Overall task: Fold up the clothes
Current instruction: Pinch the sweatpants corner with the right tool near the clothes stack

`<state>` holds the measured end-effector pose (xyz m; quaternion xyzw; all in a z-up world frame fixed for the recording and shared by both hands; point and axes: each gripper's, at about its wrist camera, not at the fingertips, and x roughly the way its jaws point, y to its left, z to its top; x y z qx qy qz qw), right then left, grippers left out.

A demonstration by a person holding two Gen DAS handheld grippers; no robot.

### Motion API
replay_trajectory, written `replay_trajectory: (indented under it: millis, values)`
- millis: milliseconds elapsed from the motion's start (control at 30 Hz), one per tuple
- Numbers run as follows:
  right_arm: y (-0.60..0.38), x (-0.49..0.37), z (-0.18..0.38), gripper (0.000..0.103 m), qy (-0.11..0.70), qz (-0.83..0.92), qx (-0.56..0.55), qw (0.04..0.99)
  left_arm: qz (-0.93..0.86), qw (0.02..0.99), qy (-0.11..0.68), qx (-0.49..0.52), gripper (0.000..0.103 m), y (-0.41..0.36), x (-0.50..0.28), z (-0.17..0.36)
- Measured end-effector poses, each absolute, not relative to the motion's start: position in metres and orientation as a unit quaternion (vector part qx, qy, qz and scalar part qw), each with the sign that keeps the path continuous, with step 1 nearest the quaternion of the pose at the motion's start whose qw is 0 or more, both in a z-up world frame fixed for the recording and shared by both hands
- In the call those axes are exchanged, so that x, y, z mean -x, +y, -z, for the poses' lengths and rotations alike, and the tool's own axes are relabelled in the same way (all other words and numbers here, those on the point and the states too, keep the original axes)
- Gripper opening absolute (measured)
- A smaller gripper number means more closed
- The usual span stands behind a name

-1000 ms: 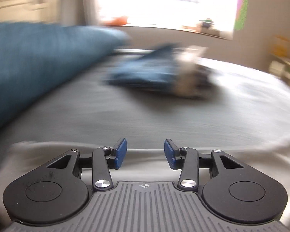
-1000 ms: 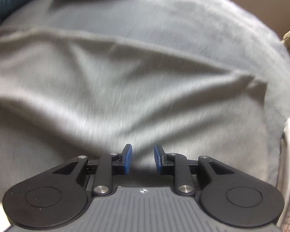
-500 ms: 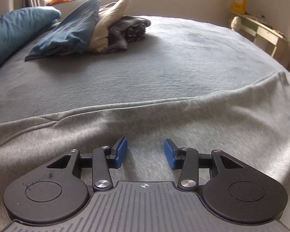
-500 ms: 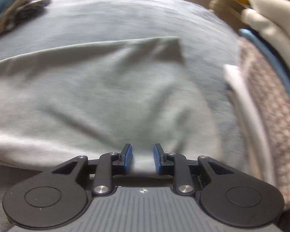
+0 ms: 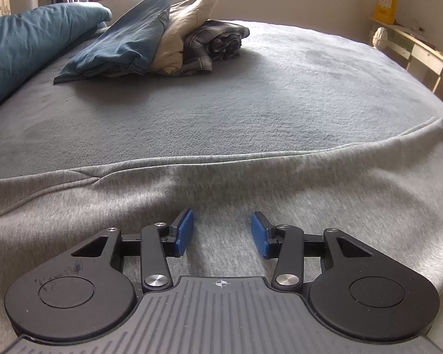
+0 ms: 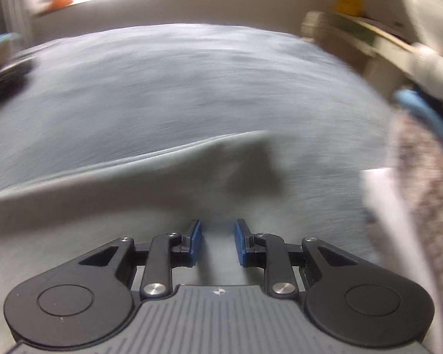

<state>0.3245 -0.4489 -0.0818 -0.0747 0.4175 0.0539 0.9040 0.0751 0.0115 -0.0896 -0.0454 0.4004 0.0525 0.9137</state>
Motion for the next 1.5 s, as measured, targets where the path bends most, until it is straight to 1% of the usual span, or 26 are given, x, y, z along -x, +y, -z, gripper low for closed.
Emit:
replay_trajectory:
  millis: [100, 167, 267, 400, 500, 600, 733, 833, 1067, 1167, 1267, 1333, 1400, 1433, 1467, 1500]
  values:
    - [-0.459, -0.336, 0.07, 0.026, 0.417, -0.019, 0.065, 0.907, -0.052, 0.914, 0.401, 0.04, 0.045, 0.01, -0.076, 0.09]
    - [-0.46, -0.334, 0.057, 0.027, 0.414, -0.032, 0.024, 0.909, -0.053, 0.914, 0.399, 0.039, 0.047, 0.01, -0.076, 0.09]
    - [-0.463, -0.344, 0.048, 0.039, 0.431, -0.035, -0.068, 0.899, -0.056, 0.914, 0.399, 0.04, 0.049, 0.009, -0.077, 0.09]
    - [-0.481, -0.371, 0.052, 0.039, 0.476, -0.003, -0.209, 0.854, -0.06, 0.913, 0.401, 0.039, 0.05, 0.007, -0.079, 0.089]
    - [-0.485, -0.387, 0.053, 0.039, 0.508, 0.011, -0.267, 0.819, -0.061, 0.916, 0.396, 0.033, 0.05, 0.005, -0.078, 0.085]
    - [-0.48, -0.401, 0.058, 0.039, 0.545, 0.014, -0.284, 0.789, -0.041, 0.927, 0.373, 0.006, 0.05, 0.0, -0.08, 0.079]
    - [-0.469, -0.412, 0.066, 0.039, 0.582, 0.026, -0.27, 0.766, 0.01, 0.933, 0.35, -0.08, 0.05, -0.016, -0.09, 0.077]
    - [-0.467, -0.418, 0.073, 0.039, 0.596, 0.035, -0.274, 0.754, 0.065, 0.929, 0.343, -0.12, 0.05, -0.026, -0.1, 0.079]
    - [-0.468, -0.428, 0.077, 0.039, 0.612, 0.043, -0.291, 0.734, 0.177, 0.909, 0.337, -0.169, 0.05, -0.046, -0.12, 0.09]
    - [-0.467, -0.43, 0.079, 0.039, 0.622, 0.042, -0.295, 0.724, 0.203, 0.902, 0.339, -0.175, 0.05, -0.05, -0.132, 0.094]
    - [-0.46, -0.433, 0.082, 0.039, 0.63, 0.043, -0.276, 0.724, 0.223, 0.896, 0.343, -0.174, 0.05, -0.054, -0.139, 0.096]
    - [-0.457, -0.432, 0.082, 0.036, 0.63, 0.043, -0.262, 0.73, 0.228, 0.896, 0.345, -0.163, 0.048, -0.053, -0.14, 0.096]
    - [-0.456, -0.429, 0.082, 0.025, 0.628, 0.044, -0.252, 0.735, 0.233, 0.896, 0.347, -0.148, 0.038, -0.051, -0.141, 0.095]
    - [-0.456, -0.428, 0.082, 0.022, 0.626, 0.044, -0.249, 0.738, 0.232, 0.897, 0.346, -0.145, 0.036, -0.052, -0.139, 0.094]
    - [-0.457, -0.425, 0.082, 0.014, 0.624, 0.044, -0.247, 0.74, 0.229, 0.899, 0.343, -0.147, 0.033, -0.053, -0.137, 0.094]
    - [-0.458, -0.424, 0.081, 0.011, 0.621, 0.042, -0.246, 0.743, 0.227, 0.901, 0.339, -0.149, 0.03, -0.054, -0.135, 0.094]
